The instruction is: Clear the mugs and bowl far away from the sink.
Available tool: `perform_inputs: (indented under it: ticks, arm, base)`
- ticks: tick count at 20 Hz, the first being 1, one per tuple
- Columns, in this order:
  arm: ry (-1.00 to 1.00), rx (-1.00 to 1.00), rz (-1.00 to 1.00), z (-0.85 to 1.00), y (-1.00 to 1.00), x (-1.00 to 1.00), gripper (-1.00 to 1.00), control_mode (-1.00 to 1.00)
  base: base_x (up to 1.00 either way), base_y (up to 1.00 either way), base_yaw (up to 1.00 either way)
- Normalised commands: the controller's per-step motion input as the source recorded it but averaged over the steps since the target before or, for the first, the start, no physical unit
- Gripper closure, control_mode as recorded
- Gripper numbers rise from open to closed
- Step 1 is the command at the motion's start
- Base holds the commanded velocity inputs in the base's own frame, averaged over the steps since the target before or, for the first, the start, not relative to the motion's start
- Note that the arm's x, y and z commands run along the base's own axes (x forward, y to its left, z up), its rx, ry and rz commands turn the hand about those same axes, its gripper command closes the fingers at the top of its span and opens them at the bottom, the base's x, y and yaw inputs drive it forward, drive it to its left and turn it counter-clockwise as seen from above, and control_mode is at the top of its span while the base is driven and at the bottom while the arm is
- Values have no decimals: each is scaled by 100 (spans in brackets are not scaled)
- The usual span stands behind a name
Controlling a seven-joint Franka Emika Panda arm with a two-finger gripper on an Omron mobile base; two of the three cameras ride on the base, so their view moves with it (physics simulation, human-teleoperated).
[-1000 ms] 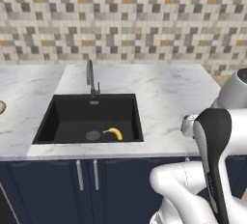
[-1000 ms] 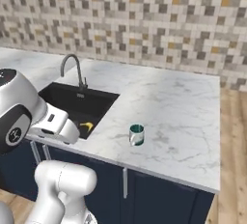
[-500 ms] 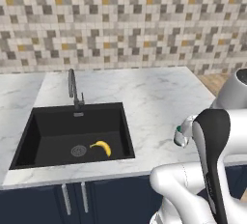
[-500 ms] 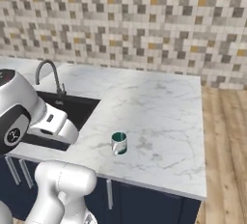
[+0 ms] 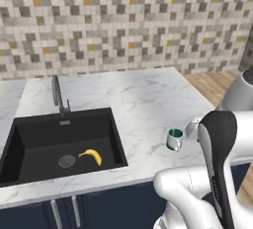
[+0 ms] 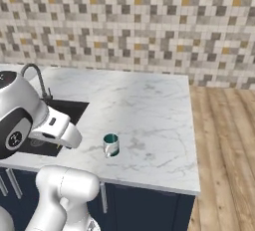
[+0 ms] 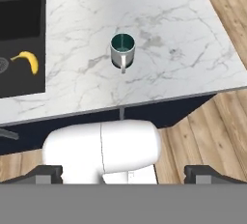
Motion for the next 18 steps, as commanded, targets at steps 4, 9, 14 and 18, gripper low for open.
perform_inputs:
  ticks: [4,9,14,18]
  arm:
    - [0,0,0,0,0,0,-100,100]
    - [1,0,0,-19,-18,1,-100,-100]
    - [5,0,3,-27,-8,14,-100,-100]
    - [1,0,4,-23,0,27,-100,-100]
  base:
    - [0,-15,-18]
    - [0,-8,-2]
    - [0,0,0]
    - [0,0,0]
